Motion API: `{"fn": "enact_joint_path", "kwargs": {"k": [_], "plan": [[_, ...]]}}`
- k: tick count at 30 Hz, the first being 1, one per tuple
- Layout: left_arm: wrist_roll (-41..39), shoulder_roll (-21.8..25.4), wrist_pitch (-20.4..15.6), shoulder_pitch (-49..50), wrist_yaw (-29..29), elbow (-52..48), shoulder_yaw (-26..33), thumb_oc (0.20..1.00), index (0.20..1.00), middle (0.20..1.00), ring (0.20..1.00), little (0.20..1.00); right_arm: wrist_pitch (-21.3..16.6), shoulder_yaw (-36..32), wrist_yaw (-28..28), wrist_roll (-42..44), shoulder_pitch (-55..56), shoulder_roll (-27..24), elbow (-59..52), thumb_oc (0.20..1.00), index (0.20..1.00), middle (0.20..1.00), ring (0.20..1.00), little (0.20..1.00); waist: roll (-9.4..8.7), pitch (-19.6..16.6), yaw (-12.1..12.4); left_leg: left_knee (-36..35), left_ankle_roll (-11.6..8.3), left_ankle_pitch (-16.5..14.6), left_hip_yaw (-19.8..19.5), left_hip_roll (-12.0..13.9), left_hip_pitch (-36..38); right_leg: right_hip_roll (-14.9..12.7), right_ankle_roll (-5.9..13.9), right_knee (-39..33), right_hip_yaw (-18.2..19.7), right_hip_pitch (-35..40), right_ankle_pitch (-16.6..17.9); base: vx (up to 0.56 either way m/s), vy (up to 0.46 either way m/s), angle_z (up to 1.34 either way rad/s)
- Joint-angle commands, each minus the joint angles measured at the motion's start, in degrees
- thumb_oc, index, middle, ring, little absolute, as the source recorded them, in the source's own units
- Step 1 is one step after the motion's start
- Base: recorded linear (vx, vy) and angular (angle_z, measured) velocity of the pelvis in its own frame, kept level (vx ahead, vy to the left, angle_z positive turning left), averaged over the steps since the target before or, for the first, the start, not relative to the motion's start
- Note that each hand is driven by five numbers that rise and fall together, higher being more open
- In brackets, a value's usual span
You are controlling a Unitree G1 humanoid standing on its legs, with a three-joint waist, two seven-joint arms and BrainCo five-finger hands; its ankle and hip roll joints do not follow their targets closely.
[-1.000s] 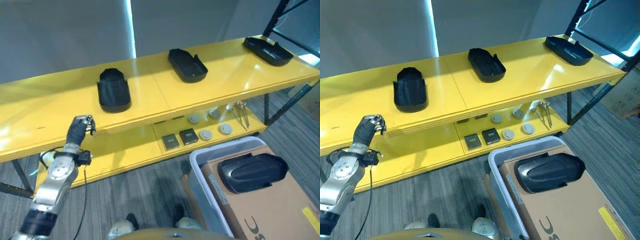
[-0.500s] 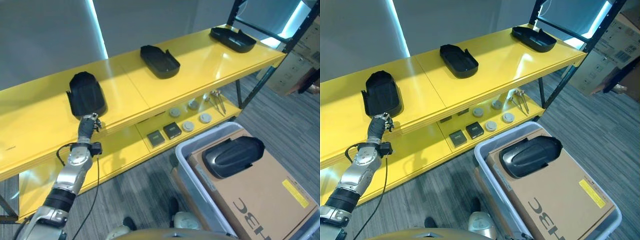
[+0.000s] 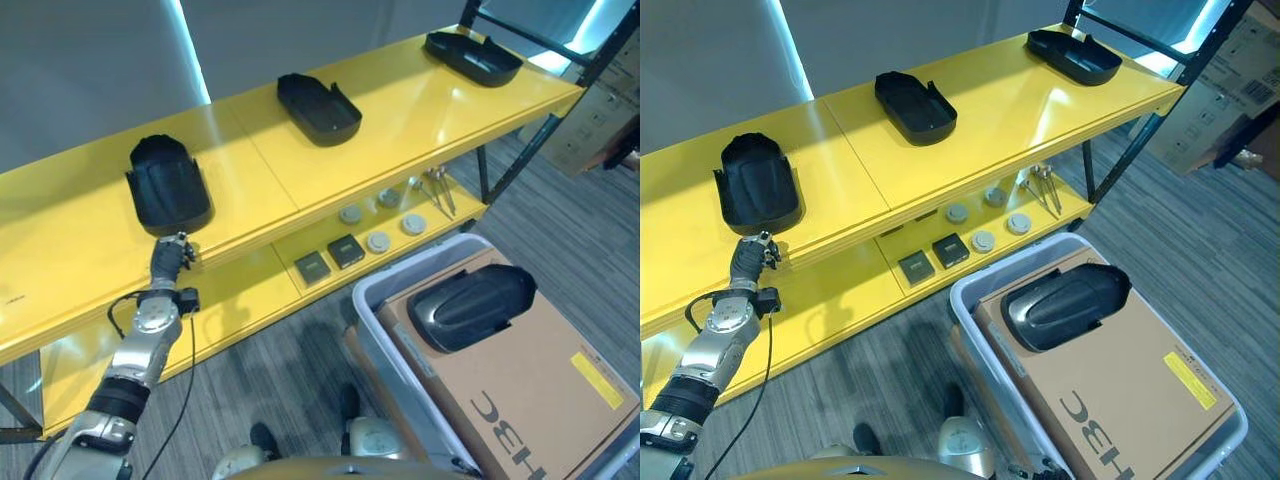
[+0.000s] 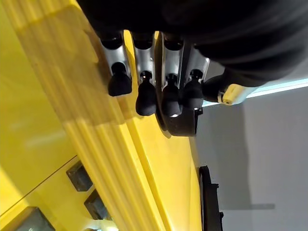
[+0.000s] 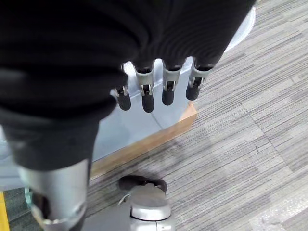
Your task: Move parts from the plastic box to the shelf.
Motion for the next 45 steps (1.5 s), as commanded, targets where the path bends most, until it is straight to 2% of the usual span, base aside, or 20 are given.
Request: {"fn": "enact_joint_path", "kwargs": {"k": [1, 7, 17, 26, 27, 28, 29, 30, 31, 45], "plan": [[2.52, 1.96, -4.35, -6.35, 2.01, 2.59, 1.57, 0.2, 0.2, 0.2, 0.2, 0.2, 0.23, 1.74, 0.16, -1.03, -0.36, -2.84, -0.32, 1.0, 1.0, 1.0, 1.0, 1.0, -1.1, -0.4, -0.14, 7.79, -1.98, -2.39, -4.04, 5.12, -4.26, -5.22, 5.81, 4.64, 0.7, 0.5, -4.21, 0.0, 0.0, 0.0], [2.03, 1.65, -4.64, -9.83, 4.2, 6.52, 0.99, 0.2, 0.2, 0.2, 0.2, 0.2, -0.17, 2.17, 0.83, -1.6, -0.96, -3.41, 0.69, 1.0, 1.0, 1.0, 1.0, 1.0, -1.27, -0.25, -0.84, 8.03, -2.03, -2.39, -3.8, 5.33, -4.36, -5.05, 5.84, 4.95, 1.13, 0.27, -4.44, 0.0, 0.0, 0.0], [2.33, 1.21, -1.78, -13.09, 5.38, 13.63, 0.38, 0.2, 0.2, 0.2, 0.2, 0.2, -0.2, 2.96, 0.98, -1.29, -1.32, -3.72, 0.16, 1.0, 1.0, 1.0, 1.0, 1.0, -1.68, 0.01, -1.55, 8.65, -2.19, -2.46, -3.56, 5.78, -5.03, -4.63, 5.83, 5.28, 1.67, -0.37, -4.77, 0.0, 0.0, 0.0], [1.4, 1.41, -0.61, -15.94, 7.02, 20.94, 0.83, 0.2, 0.2, 0.2, 0.2, 0.2, -0.32, 3.74, 1.33, -1.36, -1.96, -4.28, 0.14, 1.0, 1.0, 1.0, 1.0, 1.0, -2.24, 0.77, -2.08, 9.79, -2.4, -2.45, -3.31, 6.61, -5.95, -4.26, 5.6, 5.57, 1.91, -0.84, -4.97, 0.0, 0.0, -0.01], [1.23, 1.67, -0.3, -16.9, 7.33, 22.28, 0.74, 0.2, 0.2, 0.2, 0.2, 0.2, -0.43, 4.11, 1.36, -1.23, -2.07, -4.43, 0.16, 1.0, 1.0, 1.0, 1.0, 1.0, -2.21, 0.95, -2.33, 10.15, -2.92, -3.69, -3.99, 6.67, -5.69, -4.21, 6.02, 5.6, 1.93, -0.3, -5.84, -0.03, -0.012, -0.07], [1.23, 1.76, -0.32, -17.0, 7.33, 22.38, 0.84, 0.2, 0.2, 0.2, 0.2, 0.2, -0.44, 4.2, 1.36, -1.23, -2.18, -4.42, 0.13, 1.0, 1.0, 1.0, 1.0, 1.0, -2.4, 1.03, -2.3, 10.04, -2.49, -2.43, -3.3, 6.85, -6.21, -4.1, 5.54, 5.57, 1.93, -0.96, -4.98, 0.03, 0.008, -0.08], [1.56, 2.0, 0.53, -17.87, 7.51, 23.61, 0.99, 0.2, 0.2, 0.2, 0.2, 0.2, -0.72, 4.55, 1.37, -1.33, -2.31, -4.5, 0.31, 1.0, 1.0, 1.0, 1.0, 1.0, -2.33, 1.09, -2.42, 10.28, -3.04, -3.62, -4.01, 6.85, -5.8, -4.08, 5.94, 5.52, 1.92, -0.22, -5.87, -0.08, -0.038, -0.07], [1.66, 2.09, 0.65, -18.01, 7.66, 23.74, 1.09, 0.2, 0.2, 0.2, 0.2, 0.2, -0.78, 4.63, 1.4, -1.4, -2.43, -4.52, 0.28, 1.0, 1.0, 1.0, 1.0, 1.0, -2.53, 1.18, -2.41, 10.15, -2.61, -2.34, -3.29, 7.03, -6.28, -3.97, 5.46, 5.49, 1.92, -0.87, -5.0, 0.05, 0.018, -0.07], [1.76, 2.07, 0.8, -18.12, 7.73, 23.96, 1.03, 0.2, 0.2, 0.2, 0.2, 0.2, -0.83, 4.61, 1.42, -1.44, -2.36, -4.55, 0.33, 1.0, 1.0, 1.0, 1.0, 1.0, -2.36, 1.13, -2.48, 10.26, -3.06, -3.6, -3.98, 6.89, -5.76, -4.05, 5.92, 5.51, 1.92, -0.19, -5.88, 0.0, -0.003, -0.05], [1.63, 4.01, 2.66, -21.12, 7.32, 29.13, 1.34, 0.2, 0.2, 0.2, 0.2, 0.2, -0.58, 5.71, 1.53, -0.88, -2.8, -4.96, 0.59, 1.0, 1.0, 1.0, 1.0, 1.0, -2.59, 0.86, -3.07, 9.83, -3.41, -3.32, -3.37, 7.44, -5.21, -3.74, 6.01, 5.17, 1.83, 0.4, -6.04, 0.01, 0.001, -0.01]]}}
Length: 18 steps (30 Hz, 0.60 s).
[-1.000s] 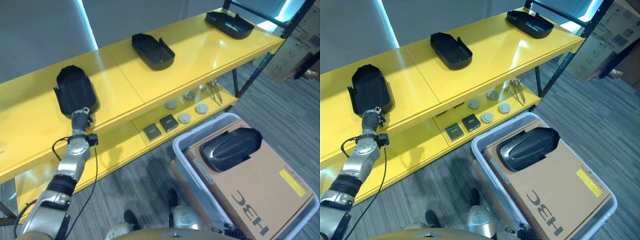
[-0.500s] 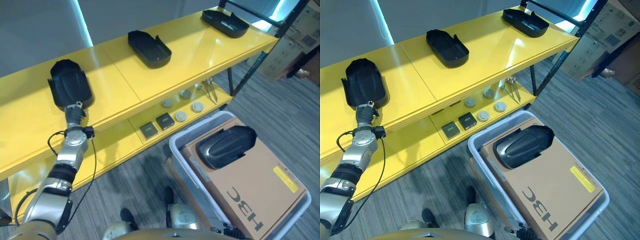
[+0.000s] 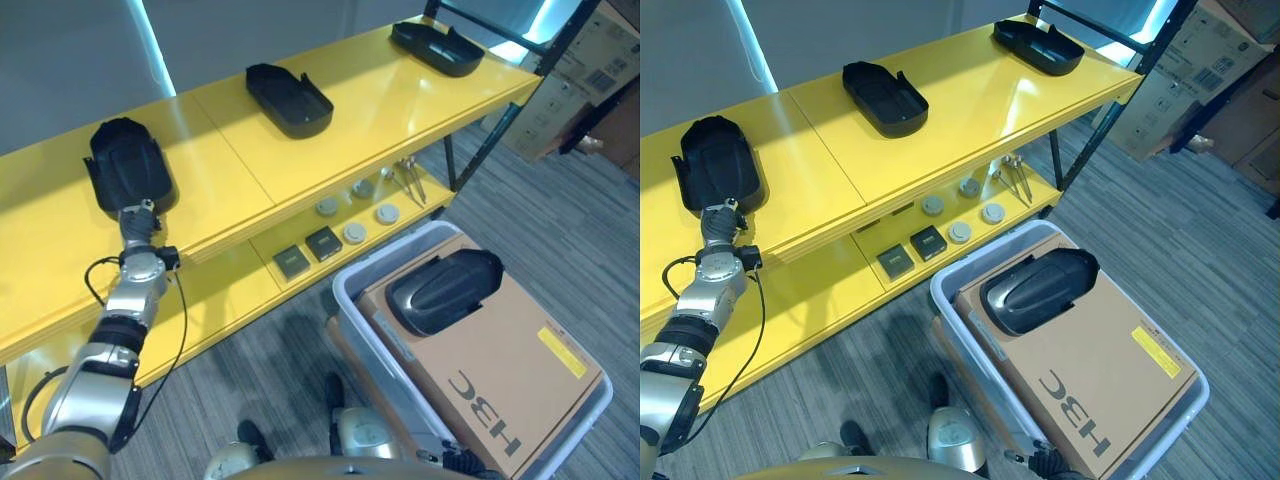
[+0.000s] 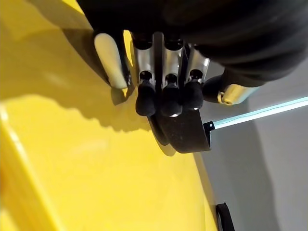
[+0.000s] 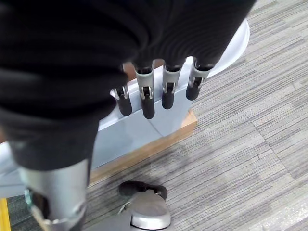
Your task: Move parts from the plastic box to the shelf.
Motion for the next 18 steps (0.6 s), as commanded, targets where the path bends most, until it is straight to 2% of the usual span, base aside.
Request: {"fn": "enact_joint_path", "kwargs": {"k": [1, 9, 10, 11, 12, 14, 17, 18], "plan": [[0.52, 2.02, 0.72, -2.2, 0.49, 5.88, 0.1, 0.2, 0.2, 0.2, 0.2, 0.2, -0.39, 2.17, 0.06, -0.8, 0.1, -3.19, 0.64, 1.0, 1.0, 1.0, 1.0, 1.0, 0.6, -1.36, -0.12, 6.61, -3.07, -1.73, -4.67, 6.29, -5.04, -4.34, 6.11, 5.25, 0.35, 0.09, -6.75, 0.0, 0.0, 0.0], [-0.84, 1.39, -2.81, -2.03, -2.42, 4.03, -0.6, 0.2, 0.2, 0.2, 0.2, 0.2, -1.12, 2.09, 0.18, -1.31, 0.33, -2.73, 0.64, 1.0, 1.0, 1.0, 1.0, 1.0, 0.53, -1.37, 0.11, 6.15, -2.92, -1.8, -4.69, 6.13, -4.86, -4.41, 6.17, 4.98, 0.05, 0.25, -6.73, -0.02, 0.0, 0.0], [-1.07, 1.32, -3.3, -1.87, -2.94, 3.68, -0.65, 0.304, 0.304, 0.304, 0.304, 0.304, -1.25, 2.04, 0.19, -1.43, 0.43, -2.67, 0.64, 1.0, 1.0, 1.0, 1.0, 1.0, 0.54, -1.41, 0.16, 6.09, -2.91, -1.79, -4.68, 6.1, -4.79, -4.43, 6.18, 4.97, 0.0, 0.3, -6.73, 0.0, 0.0, 0.0], [-1.3, 1.23, -3.88, -1.61, -3.62, 3.14, -0.67, 0.576, 0.576, 0.576, 0.576, 0.576, -1.43, 1.98, 0.12, -1.53, 0.59, -2.6, 0.63, 1.0, 1.0, 1.0, 1.0, 1.0, 0.57, -1.48, 0.24, 6.0, -2.88, -1.78, -4.68, 6.04, -4.71, -4.47, 6.2, 4.97, -0.09, 0.37, -6.74, -0.07, -0.006, 0.01], [-1.19, 0.83, -4.54, -0.48, -4.54, 0.86, -0.88, 1.0, 1.0, 1.0, 1.0, 1.0, -1.11, 1.74, -0.1, -1.66, 0.85, -2.41, 0.05, 1.0, 1.0, 1.0, 1.0, 1.0, 0.57, -1.69, 0.59, 5.38, -2.36, -0.41, -4.01, 5.97, -4.9, -4.46, 5.77, 4.93, -0.21, -0.07, -5.93, -0.06, 0.026, 0.01], [-0.8, -0.13, -6.68, 2.59, -6.13, -3.76, -1.44, 1.0, 1.0, 1.0, 1.0, 1.0, -0.74, 0.68, -0.12, -2.72, 1.68, -1.89, -0.82, 1.0, 1.0, 1.0, 1.0, 1.0, 0.91, -2.23, 1.33, 3.92, -2.2, 0.01, -4.32, 5.35, -4.14, -4.67, 5.95, 5.07, -0.53, 0.39, -6.03, -0.04, 0.069, -0.02], [-0.64, -0.45, -7.79, 6.75, -7.95, -10.9, -1.77, 1.0, 1.0, 1.0, 1.0, 1.0, -0.46, -0.17, -0.71, -3.38, 2.28, -1.17, -1.27, 1.0, 1.0, 1.0, 1.0, 1.0, 1.12, -2.64, 2.44, 2.98, -2.02, 0.05, -4.85, 4.7, -3.68, -5.06, 6.14, 4.95, -1.16, 0.9, -6.04, -0.04, 0.084, 0.01], [-1.32, -0.27, -6.85, 9.8, -10.12, -17.07, -1.49, 1.0, 1.0, 1.0, 1.0, 1.0, 0.04, -0.69, -1.65, -3.3, 2.55, -0.64, -1.77, 1.0, 1.0, 1.0, 1.0, 1.0, 1.3, -2.86, 3.41, 2.62, -1.78, -0.14, -5.32, 4.11, -3.41, -5.4, 6.24, 4.67, -1.66, 1.34, -5.93, -0.08, 0.109, 0.03]]}}
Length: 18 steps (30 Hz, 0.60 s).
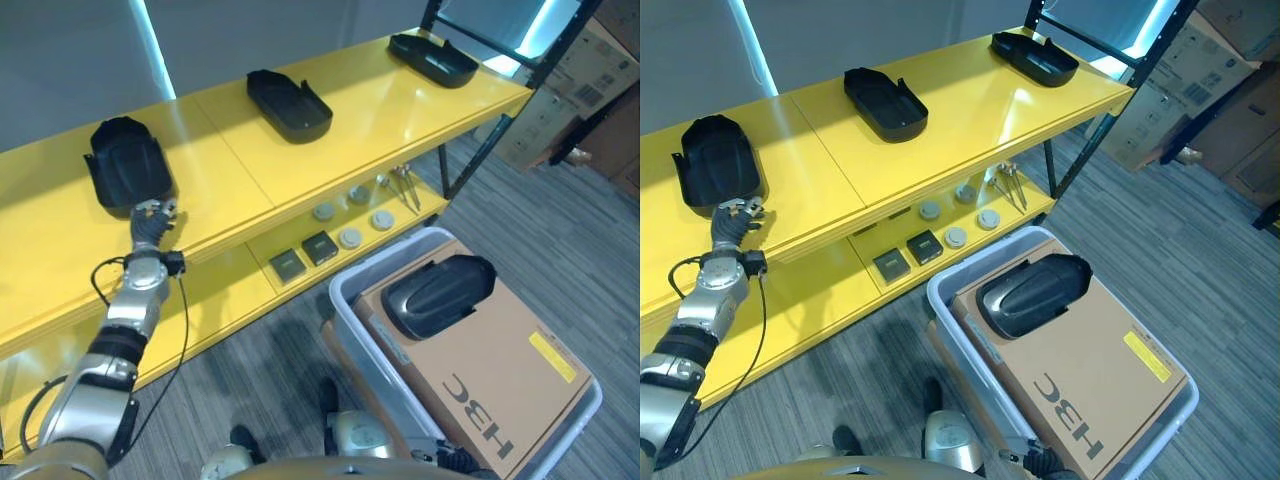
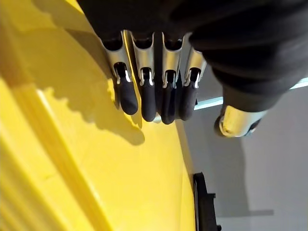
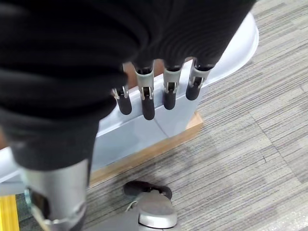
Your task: Move parts from the plastic box to the shelf.
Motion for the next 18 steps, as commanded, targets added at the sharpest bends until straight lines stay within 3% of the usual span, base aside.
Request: {"fn": "enact_joint_path", "kwargs": {"k": [1, 6, 9, 12, 13, 15, 16, 17, 18], "plan": [[-0.83, -0.22, -3.44, 3.0, -4.62, -6.62, 0.24, 1.0, 1.0, 1.0, 1.0, 1.0, 0.06, -2.05, -1.88, -2.52, 2.52, -1.36, -1.1, 1.0, 1.0, 1.0, 1.0, 1.0, 2.58, -1.86, 2.36, 2.76, -1.68, -0.32, -5.53, 3.76, -3.65, -5.71, 7.03, 4.94, -1.71, 0.83, -6.54, -0.1, 0.101, 0.04], [-3.81, 0.09, -1.26, 12.69, -11.75, -21.92, 2.79, 1.0, 1.0, 1.0, 1.0, 1.0, 1.06, -4.22, -3.28, -2.26, 2.84, -0.46, -2.08, 1.0, 1.0, 1.0, 1.0, 1.0, 2.88, -1.99, 5.1, 2.66, -1.01, -1.17, -7.11, 2.18, -3.28, -6.85, 7.27, 4.34, -3.29, 2.13, -6.07, -0.11, 0.085, 0.15], [-9.86, -0.01, 0.15, 21.46, -20.95, -33.31, 5.7, 1.0, 1.0, 1.0, 1.0, 1.0, 2.06, -6.24, -5.12, -0.04, 2.98, 0.34, -2.89, 1.0, 1.0, 1.0, 1.0, 1.0, 3.31, -2.3, 7.92, 2.86, 0.22, -2.11, -9.22, 0.03, -2.85, -8.41, 7.89, 4.74, -4.32, 3.13, -5.29, -0.17, 0.16, 0.25], [-11.49, 0.51, 0.59, 24.62, -26.03, -37.74, 6.66, 1.0, 1.0, 1.0, 1.0, 1.0, 2.19, -6.97, -7.3, 2.82, 2.9, 1.17, -2.8, 1.0, 1.0, 1.0, 1.0, 1.0, 3.56, -2.47, 9.0, 2.87, 1.18, -2.62, -10.19, -1.42, -2.6, -9.49, 8.5, 5.47, -4.6, 3.29, -4.74, -0.1, 0.129, 0.22], [-13.15, 0.85, 2.25, 26.49, -29.92, -40.42, 6.77, 1.0, 1.0, 1.0, 1.0, 1.0, 1.96, -7.66, -9.24, 6.16, 3.19, 2.11, -2.56, 1.0, 1.0, 1.0, 1.0, 1.0, 3.73, -2.68, 9.53, 2.4, 2.21, -2.98, -10.59, -2.93, -2.11, -10.69, 9.43, 5.91, -4.65, 2.89, -3.45, -0.1, 0.148, 0.19], [-13.08, 1.29, 1.91, 27.0, -31.09, -40.99, 6.64, 1.0, 1.0, 1.0, 1.0, 1.0, 1.35, -7.98, -9.86, 7.28, 3.2, 2.59, -1.93, 1.0, 1.0, 1.0, 1.0, 1.0, 3.8, -3.01, 9.68, 1.91, 2.46, -3.0, -10.33, -3.54, -2.08, -11.28, 9.69, 5.93, -4.73, 2.1, -2.4, -0.09, 0.105, 0.15], [-14.08, 1.85, 2.05, 28.61, -32.52, -42.73, 6.9, 1.0, 1.0, 1.0, 1.0, 1.0, 0.25, -8.73, -10.68, 8.73, 3.42, 3.67, -1.23, 1.0, 1.0, 1.0, 1.0, 1.0, 3.78, -2.98, 10.01, 0.78, 2.96, -3.55, -10.32, -4.98, -1.47, -12.93, 10.54, 6.69, -5.37, 0.13, 1.34, -0.09, 0.081, 0.13], [-13.84, 1.94, 1.83, 28.97, -32.81, -42.95, 6.99, 1.0, 1.0, 1.0, 1.0, 1.0, 0.05, -8.88, -10.82, 9.09, 3.55, 3.92, -1.1, 1.0, 1.0, 1.0, 1.0, 1.0, 3.84, -2.85, 10.06, 0.5, 3.05, -3.77, -10.32, -5.18, -1.12, -13.16, 10.71, 7.02, -5.56, -0.11, 1.74, -0.18, 0.119, -0.04], [-13.78, 2.65, 1.5, 30.56, -33.86, -43.51, 8.15, 1.0, 1.0, 1.0, 1.0, 1.0, -0.72, -9.15, -11.01, 9.71, 3.78, 4.55, -0.57, 1.0, 1.0, 1.0, 1.0, 1.0, 4.33, -3.0, 10.59, -0.86, 3.07, -3.52, -8.51, -5.5, -0.66, -13.41, 10.92, 8.85, -8.78, -1.12, 1.9, -0.18, 0.102, -0.19]]}}
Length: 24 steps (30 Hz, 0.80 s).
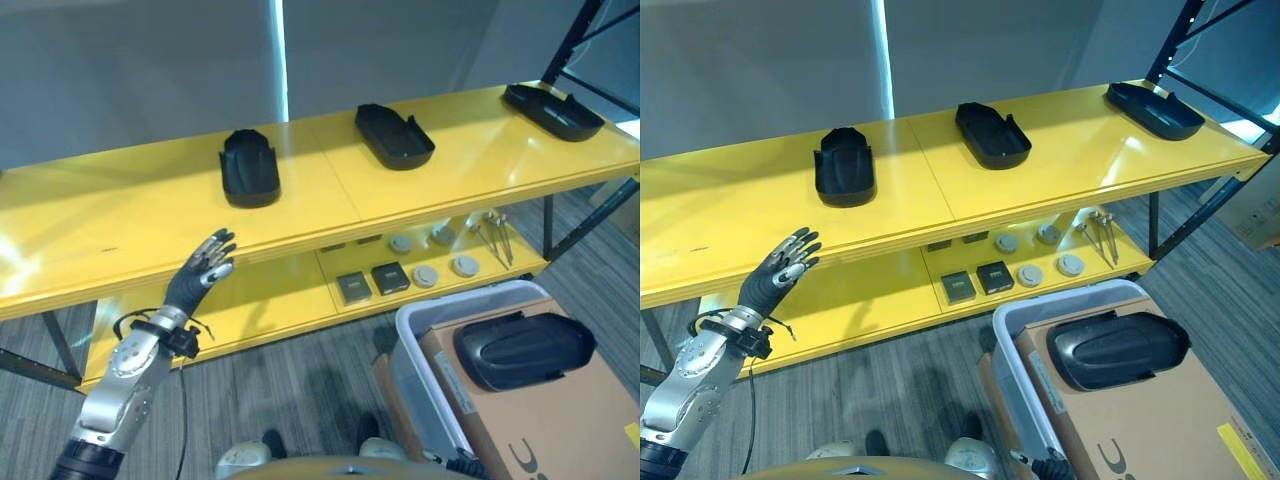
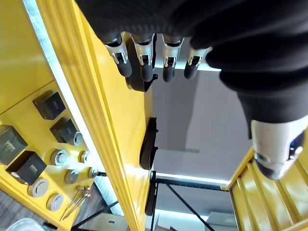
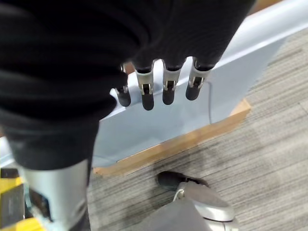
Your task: Move parts from the plastic box to the shelf.
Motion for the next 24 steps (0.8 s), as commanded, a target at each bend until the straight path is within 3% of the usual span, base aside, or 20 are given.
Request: {"fn": "enact_joint_path", "kwargs": {"k": [1, 7, 8, 10, 11, 17, 21, 22, 24], "plan": [[-2.76, 1.56, -2.46, 0.67, -3.32, -3.55, 4.63, 1.0, 1.0, 1.0, 1.0, 1.0, -2.21, -0.08, -2.27, 3.3, 0.96, 0.2, 1.12, 1.0, 1.0, 1.0, 1.0, 1.0, 1.1, -0.15, 0.32, 3.07, 1.08, -3.96, -2.17, 1.3, -2.14, -6.46, 6.59, 7.99, -5.78, -2.2, 4.9, -0.21, 0.159, -0.48], [-12.23, 1.07, -3.11, 0.01, -5.81, -1.95, 5.01, 1.0, 1.0, 1.0, 1.0, 1.0, -3.69, 2.33, -0.96, 2.41, -1.25, -1.32, 4.08, 1.0, 1.0, 1.0, 1.0, 1.0, 3.49, -1.03, 1.95, 1.76, 2.43, -4.51, 4.95, 1.21, -2.36, -6.77, 5.24, 19.22, -15.58, -4.35, -0.7, -0.17, 0.096, -0.85], [-13.1, 0.23, -4.21, -0.37, -5.36, -2.22, 4.48, 1.0, 1.0, 1.0, 1.0, 1.0, -3.96, 3.27, -0.27, 0.57, -2.53, -1.99, 5.19, 1.0, 1.0, 1.0, 1.0, 1.0, 3.45, -1.1, 2.52, 2.65, 2.91, -4.46, 7.84, 1.86, -3.44, -7.26, 4.41, 19.83, -19.05, -3.63, -1.94, -0.17, 0.013, -1.21], [-13.17, -0.34, -4.61, -0.58, -5.68, -2.47, 4.16, 1.0, 1.0, 1.0, 1.0, 1.0, -4.03, 3.72, -0.03, -0.13, -3.2, -2.24, 5.88, 1.0, 1.0, 1.0, 1.0, 1.0, 3.23, -1.1, 2.88, 3.21, 3.03, -4.33, 9.5, 2.37, -4.04, -7.14, 3.99, 19.06, -20.66, -2.92, -2.48, -0.11, -0.102, -1.63], [-14.19, -1.36, -3.84, -1.05, -5.44, -2.81, 3.25, 1.0, 1.0, 1.0, 1.0, 1.0, -5.13, 4.1, 0.37, -1.26, -3.91, -2.27, 8.12, 1.0, 1.0, 1.0, 1.0, 1.0, 2.48, -1.03, 2.96, 5.14, 2.84, -4.1, 12.15, 3.85, -5.43, -5.75, 3.3, 15.31, -22.29, -0.83, -3.17, -0.07, -0.211, -2.03], [-14.21, -3.57, -2.66, -3.02, -2.71, -0.05, 1.29, 1.0, 1.0, 1.0, 1.0, 1.0, -4.63, 4.47, 1.36, -3.12, -2.94, -2.43, 8.9, 1.0, 1.0, 1.0, 1.0, 1.0, 1.32, -1.79, 0.88, 6.64, 1.06, -2.58, 13.81, 7.66, -5.61, -0.96, 1.83, 7.99, -20.49, 1.15, -4.75, -0.01, -0.22, -1.29], [-13.81, -5.11, -1.6, -5.01, -1.12, 4.27, -1.25, 1.0, 1.0, 1.0, 1.0, 1.0, -5.52, 3.88, 1.3, -4.8, -1.59, -2.53, 11.95, 1.0, 1.0, 1.0, 1.0, 1.0, -0.03, -2.49, -1.15, 9.97, -0.12, -4.0, 14.84, 10.17, -5.14, 0.79, 0.73, 4.45, -19.35, 1.11, -3.48, 0.0, -0.192, -0.4], [-14.09, -5.35, -1.59, -5.16, -0.77, 4.95, -1.53, 1.0, 1.0, 1.0, 1.0, 1.0, -5.75, 3.76, 1.38, -5.04, -1.62, -2.69, 12.44, 1.0, 1.0, 1.0, 1.0, 1.0, -0.36, -2.49, -1.25, 11.24, -0.37, -4.41, 14.09, 10.56, -5.38, 1.07, 0.46, 4.11, -18.71, 1.03, -3.41, 0.04, -0.159, -0.34], [-12.93, -6.98, -1.86, -5.17, 1.87, 7.96, -2.41, 1.0, 1.0, 1.0, 1.0, 1.0, -6.17, 3.13, 1.75, -5.38, -2.47, -3.88, 13.96, 1.0, 1.0, 1.0, 1.0, 1.0, -1.12, -1.87, -0.41, 21.07, -2.89, -3.39, 6.21, 13.25, -9.84, 3.18, -1.67, 2.96, -14.22, 1.22, -4.22, 0.05, -0.153, -0.32]]}}
